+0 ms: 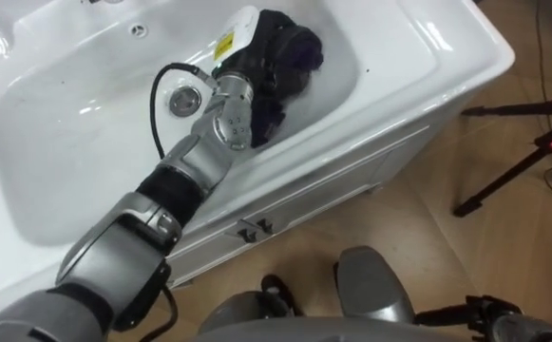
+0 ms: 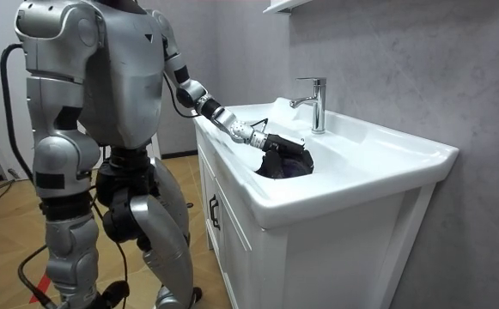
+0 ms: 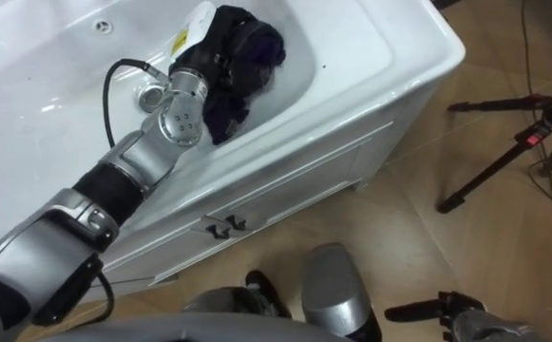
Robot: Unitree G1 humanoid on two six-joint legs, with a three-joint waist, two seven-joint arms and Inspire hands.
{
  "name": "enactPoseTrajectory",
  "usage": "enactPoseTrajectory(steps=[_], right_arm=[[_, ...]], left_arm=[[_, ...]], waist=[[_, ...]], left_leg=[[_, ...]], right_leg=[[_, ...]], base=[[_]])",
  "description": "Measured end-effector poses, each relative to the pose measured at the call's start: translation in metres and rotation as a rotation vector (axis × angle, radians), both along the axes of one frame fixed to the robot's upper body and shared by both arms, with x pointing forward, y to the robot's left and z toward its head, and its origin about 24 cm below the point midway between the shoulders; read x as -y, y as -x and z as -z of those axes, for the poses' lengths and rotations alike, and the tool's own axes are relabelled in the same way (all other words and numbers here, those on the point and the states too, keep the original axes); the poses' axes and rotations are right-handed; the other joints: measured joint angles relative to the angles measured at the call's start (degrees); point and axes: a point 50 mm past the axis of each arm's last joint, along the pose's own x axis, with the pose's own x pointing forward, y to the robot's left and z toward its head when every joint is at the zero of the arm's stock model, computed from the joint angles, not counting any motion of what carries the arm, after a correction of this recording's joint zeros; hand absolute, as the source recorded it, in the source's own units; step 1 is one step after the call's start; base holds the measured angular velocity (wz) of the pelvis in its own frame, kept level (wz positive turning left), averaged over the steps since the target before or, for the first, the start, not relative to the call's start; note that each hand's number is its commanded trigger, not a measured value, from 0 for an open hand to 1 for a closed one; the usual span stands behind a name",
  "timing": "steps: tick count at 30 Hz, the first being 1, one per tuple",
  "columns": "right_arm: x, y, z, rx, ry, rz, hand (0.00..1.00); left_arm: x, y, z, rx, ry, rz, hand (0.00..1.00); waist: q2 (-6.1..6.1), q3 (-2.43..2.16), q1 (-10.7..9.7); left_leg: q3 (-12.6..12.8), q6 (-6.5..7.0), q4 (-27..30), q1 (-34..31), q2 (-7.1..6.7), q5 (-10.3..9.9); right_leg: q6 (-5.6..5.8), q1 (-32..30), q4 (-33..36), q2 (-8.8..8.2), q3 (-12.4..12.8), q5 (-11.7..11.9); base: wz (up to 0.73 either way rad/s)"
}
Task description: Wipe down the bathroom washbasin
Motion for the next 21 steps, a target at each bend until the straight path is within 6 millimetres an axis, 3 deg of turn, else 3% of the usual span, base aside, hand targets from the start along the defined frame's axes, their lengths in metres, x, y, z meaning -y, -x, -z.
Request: enactPoseTrajectory(steps=[7, 10, 16, 21], right_arm=[[0.000, -0.001, 0.000, 0.004, -0.003, -0.014, 0.00], [0.000, -0.004, -0.001, 0.000, -0.002, -0.036, 0.00], [-0.001, -0.005, -0.001, 0.009, -0.006, -0.042, 0.00], [0.001, -0.005, -0.001, 0.031, -0.008, -0.007, 0.00]], left_arm=[[0.001, 0.003, 0.004, -0.003, 0.007, 0.015, 1.00], [-0.006, 0.010, 0.021, -0.029, -0.027, 0.026, 1.00], [-0.029, 0.027, 0.050, -0.089, -0.104, 0.019, 1.00], [-0.049, 0.039, 0.063, -0.106, -0.204, 0.025, 1.00]], waist=[[0.17, 0.06, 0.0], [0.15, 0.11, 0.2], [-0.04, 0.05, 0.3], [-1.06, -0.24, 0.5]], left_leg=[[0.0, 0.04, -0.2, 0.6, 0.04, 0.1], [0.1, -0.07, -1.2, 2.9, 0.02, 0.1], [0.2, -0.71, -3.2, 6.1, -0.80, 0.5], [0.4, -1.23, -4.0, 8.3, -0.79, 0.8]], right_leg=[[-0.04, 1.2, -0.1, -0.09, -0.6, -0.1], [-0.17, 3.0, -0.8, 0.02, -0.4, -0.2], [-0.43, 5.1, -1.1, 0.02, -0.1, -0.8], [-0.75, 7.1, -1.8, 0.19, -0.3, -1.1]], base=[[0.04], [-0.08], [-0.02], [0.00]])
